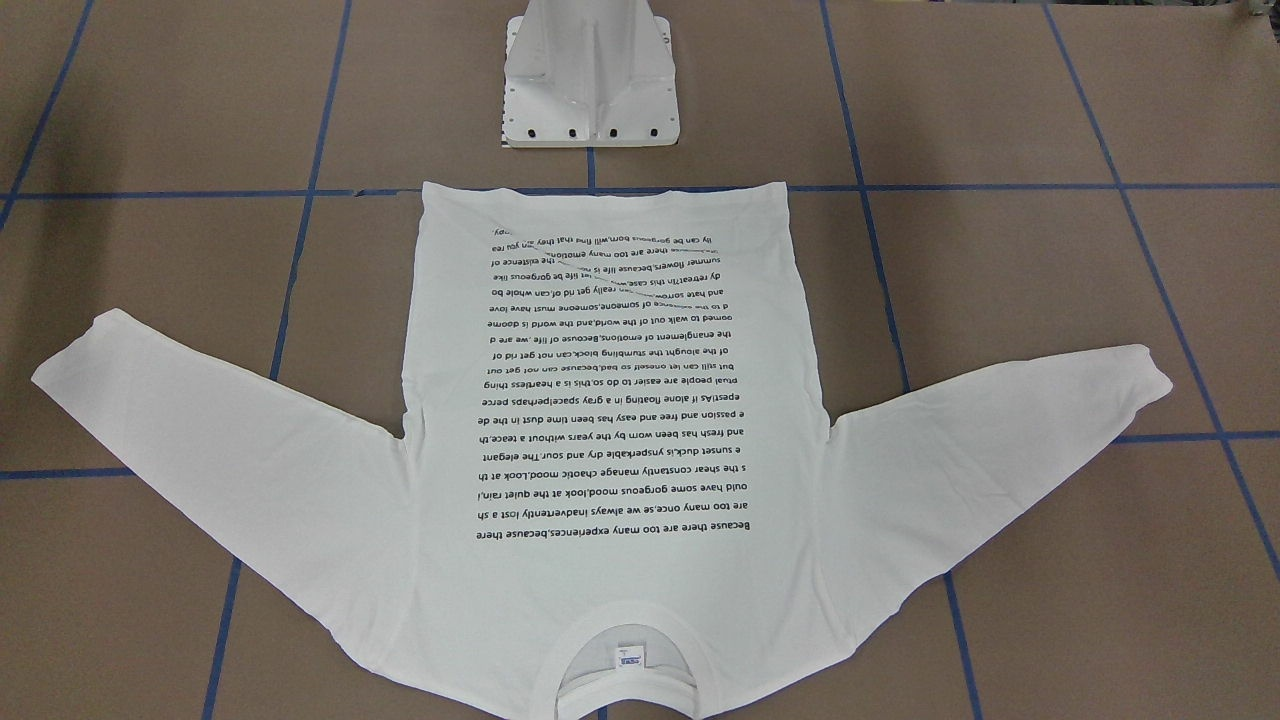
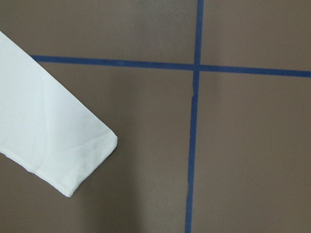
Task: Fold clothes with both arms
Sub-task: 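Move the right gripper in toward the sleeve nearest it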
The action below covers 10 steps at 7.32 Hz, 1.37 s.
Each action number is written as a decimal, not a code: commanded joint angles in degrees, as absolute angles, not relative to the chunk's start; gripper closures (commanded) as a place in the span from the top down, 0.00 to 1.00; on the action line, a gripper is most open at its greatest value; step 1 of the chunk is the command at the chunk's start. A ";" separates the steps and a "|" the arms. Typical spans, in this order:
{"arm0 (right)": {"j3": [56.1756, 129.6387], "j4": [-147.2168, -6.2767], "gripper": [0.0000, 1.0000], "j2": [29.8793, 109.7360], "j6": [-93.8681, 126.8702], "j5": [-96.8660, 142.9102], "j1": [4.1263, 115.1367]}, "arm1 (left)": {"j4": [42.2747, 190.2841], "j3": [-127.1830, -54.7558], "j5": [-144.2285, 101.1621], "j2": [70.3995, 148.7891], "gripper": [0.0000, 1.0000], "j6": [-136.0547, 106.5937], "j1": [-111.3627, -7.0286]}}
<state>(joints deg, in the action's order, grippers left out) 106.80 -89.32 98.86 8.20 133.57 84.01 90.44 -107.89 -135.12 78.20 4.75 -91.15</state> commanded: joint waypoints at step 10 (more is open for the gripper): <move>82.27 -43.86 0.83 93.52 47.55 125.42 61.36 | 90.53 -107.84 -135.53 77.70 1.00 4.75 -91.14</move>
<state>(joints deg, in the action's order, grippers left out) 82.95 -43.84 93.52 47.52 125.40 62.07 90.49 -107.92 -135.53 77.76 4.74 -91.14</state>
